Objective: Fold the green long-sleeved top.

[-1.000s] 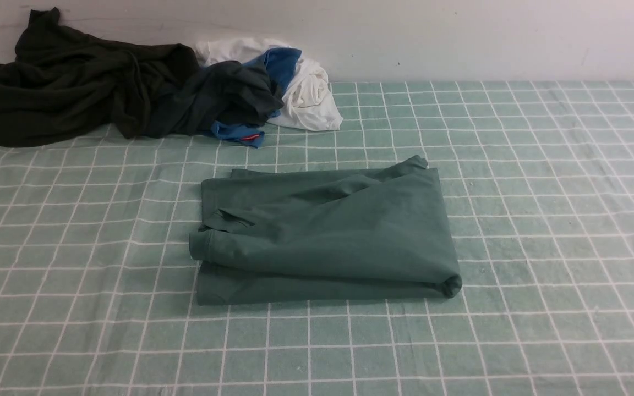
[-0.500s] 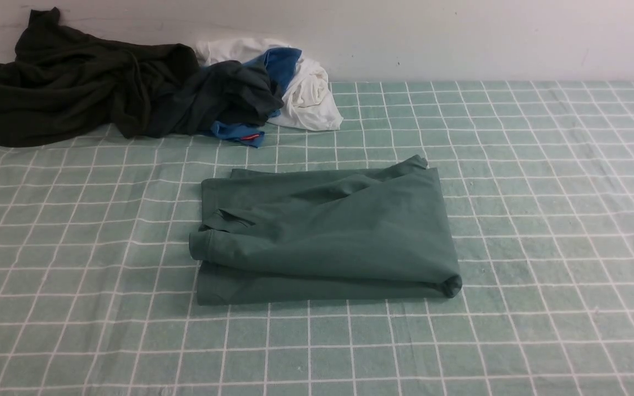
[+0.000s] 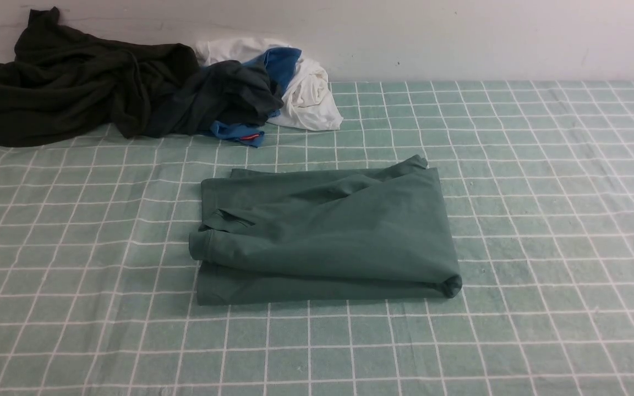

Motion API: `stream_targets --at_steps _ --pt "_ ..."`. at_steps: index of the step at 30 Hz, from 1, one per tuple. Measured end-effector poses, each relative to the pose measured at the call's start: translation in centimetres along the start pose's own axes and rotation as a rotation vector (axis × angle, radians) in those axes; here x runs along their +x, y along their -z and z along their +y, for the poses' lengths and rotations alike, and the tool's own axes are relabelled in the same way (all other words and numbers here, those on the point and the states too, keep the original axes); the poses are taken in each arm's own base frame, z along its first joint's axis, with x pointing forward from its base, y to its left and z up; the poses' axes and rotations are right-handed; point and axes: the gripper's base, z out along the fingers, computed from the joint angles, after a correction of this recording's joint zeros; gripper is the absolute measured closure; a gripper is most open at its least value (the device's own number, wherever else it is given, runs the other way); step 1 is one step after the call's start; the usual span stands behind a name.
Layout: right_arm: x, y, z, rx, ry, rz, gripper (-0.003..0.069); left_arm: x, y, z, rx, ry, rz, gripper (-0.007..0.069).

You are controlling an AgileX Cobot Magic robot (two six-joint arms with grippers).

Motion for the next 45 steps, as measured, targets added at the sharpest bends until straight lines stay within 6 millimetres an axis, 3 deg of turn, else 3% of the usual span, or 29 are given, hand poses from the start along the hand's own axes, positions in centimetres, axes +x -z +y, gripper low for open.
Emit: stream_targets --at_steps 27,30,34,38,39,40,41,45 --pt "0.0 0.0 0.0 0.000 0.000 0.000 0.0673 0.0 -0.1 0.0 -0.005 -0.002 -0.003 0.0627" --pt "0.0 0.0 0.0 0.000 0.000 0.000 0.0673 -0.2 -0.6 0.2 -0.026 -0.006 -0.074 0.0627" --pt "0.0 0.0 0.0 0.000 0.000 0.001 0.0673 -0.5 -2.3 0.6 -0.119 0.015 -0.352 0.0627" --pt "0.0 0.0 0.0 0.000 0.000 0.001 0.0673 0.6 -4.3 1.1 -0.233 0.040 -0.547 0.0627" --pt "0.0 0.0 0.0 0.000 0.000 0.001 0.0673 1.8 -5.3 1.3 -0.287 0.055 -0.587 0.0627" --pt "0.0 0.0 0.0 0.000 0.000 0.001 0.0673 1.9 -5.4 1.3 -0.289 0.056 -0.602 0.0627" --pt "0.0 0.0 0.0 0.000 0.000 0.001 0.0673 3.5 -6.7 1.3 -0.322 0.090 -0.605 0.0627" --pt "0.0 0.0 0.0 0.000 0.000 0.001 0.0673 6.0 -8.3 1.2 -0.337 0.154 -0.565 0.0627"
